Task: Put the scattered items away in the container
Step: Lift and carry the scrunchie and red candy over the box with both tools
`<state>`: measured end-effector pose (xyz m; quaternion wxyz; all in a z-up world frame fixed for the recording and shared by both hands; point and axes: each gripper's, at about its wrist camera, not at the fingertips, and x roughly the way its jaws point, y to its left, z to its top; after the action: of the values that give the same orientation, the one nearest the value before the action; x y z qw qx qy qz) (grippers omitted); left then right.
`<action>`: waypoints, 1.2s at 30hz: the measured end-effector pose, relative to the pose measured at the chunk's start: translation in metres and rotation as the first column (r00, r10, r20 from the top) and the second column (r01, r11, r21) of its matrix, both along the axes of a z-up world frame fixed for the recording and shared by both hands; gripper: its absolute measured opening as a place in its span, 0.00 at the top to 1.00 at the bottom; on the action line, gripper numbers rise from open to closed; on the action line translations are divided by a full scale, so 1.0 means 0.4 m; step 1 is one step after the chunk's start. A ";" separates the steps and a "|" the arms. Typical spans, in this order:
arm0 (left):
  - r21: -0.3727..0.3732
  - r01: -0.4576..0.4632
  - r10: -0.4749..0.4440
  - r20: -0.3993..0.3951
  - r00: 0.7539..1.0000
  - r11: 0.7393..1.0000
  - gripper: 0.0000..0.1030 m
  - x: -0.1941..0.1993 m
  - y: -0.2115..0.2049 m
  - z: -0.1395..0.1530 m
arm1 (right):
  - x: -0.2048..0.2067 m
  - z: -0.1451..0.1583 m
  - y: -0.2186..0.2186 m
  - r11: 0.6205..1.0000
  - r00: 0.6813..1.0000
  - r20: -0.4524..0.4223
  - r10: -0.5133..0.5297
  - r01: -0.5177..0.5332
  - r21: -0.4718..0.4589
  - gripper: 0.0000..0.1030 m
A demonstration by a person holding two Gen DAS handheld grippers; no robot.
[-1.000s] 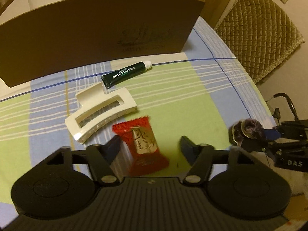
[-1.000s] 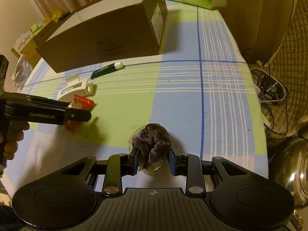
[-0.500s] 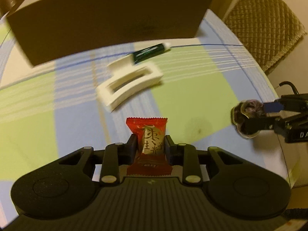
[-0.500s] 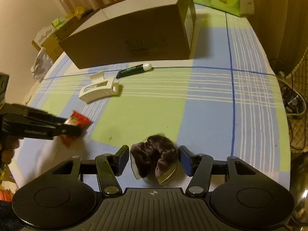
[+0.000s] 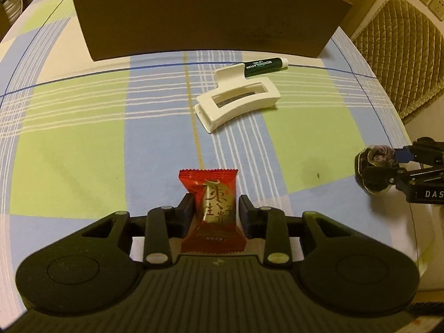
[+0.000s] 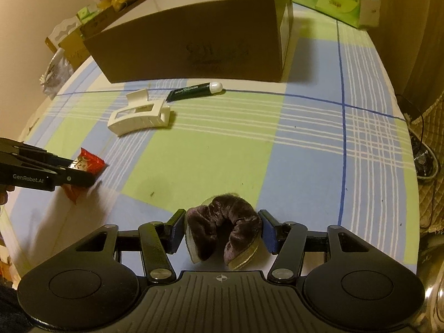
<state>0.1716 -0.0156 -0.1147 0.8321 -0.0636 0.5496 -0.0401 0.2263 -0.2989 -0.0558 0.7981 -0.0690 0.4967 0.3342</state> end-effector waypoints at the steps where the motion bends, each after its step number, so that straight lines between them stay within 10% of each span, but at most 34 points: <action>1: 0.000 0.002 -0.002 0.001 1.000 1.000 0.67 0.001 -0.001 0.000 | -0.002 0.000 0.002 1.000 1.000 0.004 0.002 -0.002 -0.004 0.48; 24: 0.078 0.088 -0.092 0.042 0.995 0.993 0.77 -0.025 -0.027 -0.005 | -0.058 -0.007 0.056 0.991 0.992 0.115 0.048 -0.034 -0.126 0.70; 36: 0.042 0.082 -0.084 0.049 0.995 0.996 0.78 -0.064 -0.008 0.035 | -0.082 0.046 0.095 0.995 0.995 0.034 0.097 -0.096 -0.033 0.74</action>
<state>0.1462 -0.0186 -0.1006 0.8445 -0.0231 0.5311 -0.0653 0.1937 -0.2611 -0.0374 0.7886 -0.1112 0.4836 0.3632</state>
